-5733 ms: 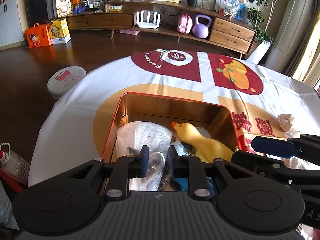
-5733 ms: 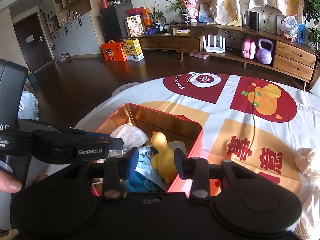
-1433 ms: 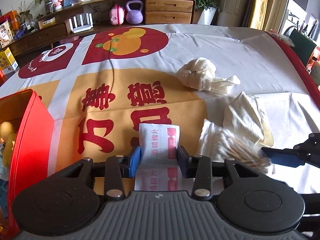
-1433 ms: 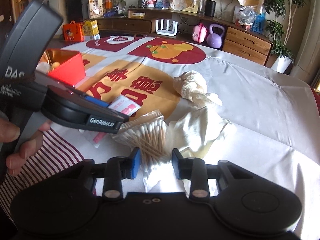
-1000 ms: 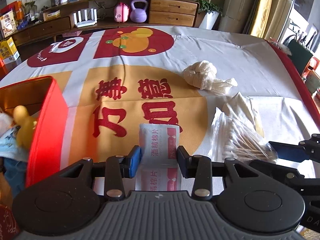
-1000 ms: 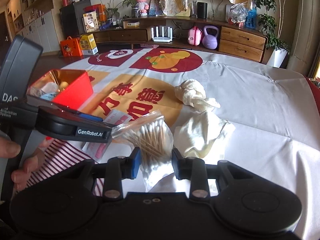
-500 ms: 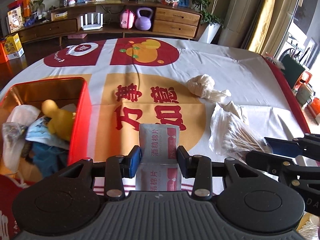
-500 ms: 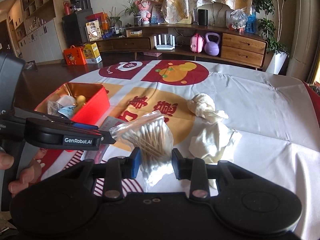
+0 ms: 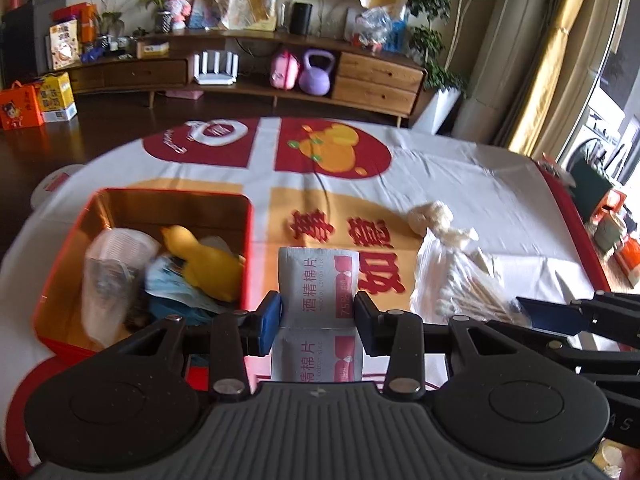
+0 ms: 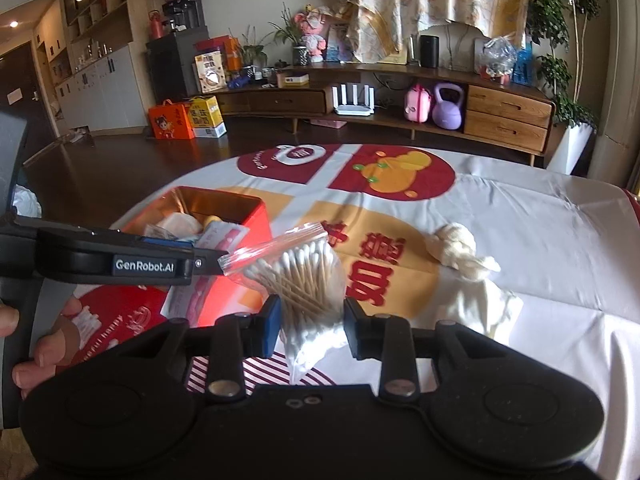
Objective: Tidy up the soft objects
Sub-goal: 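Carry the packet with the left tool while the right tool carries the swab bag over the tin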
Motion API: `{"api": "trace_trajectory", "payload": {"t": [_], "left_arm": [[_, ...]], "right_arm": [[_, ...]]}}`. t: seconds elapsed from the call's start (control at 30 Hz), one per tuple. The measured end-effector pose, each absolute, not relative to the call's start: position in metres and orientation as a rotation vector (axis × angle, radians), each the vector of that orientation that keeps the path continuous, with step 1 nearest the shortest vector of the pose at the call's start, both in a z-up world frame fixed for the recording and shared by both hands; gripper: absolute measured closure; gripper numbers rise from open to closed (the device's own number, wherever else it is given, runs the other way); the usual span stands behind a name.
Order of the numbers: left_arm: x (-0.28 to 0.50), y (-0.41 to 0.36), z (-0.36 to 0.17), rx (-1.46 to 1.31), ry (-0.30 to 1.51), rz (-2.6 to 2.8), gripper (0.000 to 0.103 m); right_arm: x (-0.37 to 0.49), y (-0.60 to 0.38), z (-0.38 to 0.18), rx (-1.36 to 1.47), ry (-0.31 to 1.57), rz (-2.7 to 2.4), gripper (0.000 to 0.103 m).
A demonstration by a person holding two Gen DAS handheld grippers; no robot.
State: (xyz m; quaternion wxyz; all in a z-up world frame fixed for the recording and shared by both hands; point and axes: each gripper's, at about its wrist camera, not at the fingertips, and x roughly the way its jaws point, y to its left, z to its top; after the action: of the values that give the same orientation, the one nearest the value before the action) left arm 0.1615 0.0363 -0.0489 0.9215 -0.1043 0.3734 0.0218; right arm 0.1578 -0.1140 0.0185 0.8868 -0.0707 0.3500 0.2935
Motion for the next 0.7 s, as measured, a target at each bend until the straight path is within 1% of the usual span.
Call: {"api": "trace_trajectory", "payload": {"t": [0.37,0.7], "left_arm": [[0.148,0.089,-0.024,-0.234,0.748,0.133,0.063],[0.14,0.13,-0.019,-0.247,0.744,0.19,0.063]], "right_arm": [[0.15,-0.065,0.03,-0.174,0.718,0.663,0.071],[0.157,-0.026,0.031,-0.166,0.743,0.688,0.07]]}}
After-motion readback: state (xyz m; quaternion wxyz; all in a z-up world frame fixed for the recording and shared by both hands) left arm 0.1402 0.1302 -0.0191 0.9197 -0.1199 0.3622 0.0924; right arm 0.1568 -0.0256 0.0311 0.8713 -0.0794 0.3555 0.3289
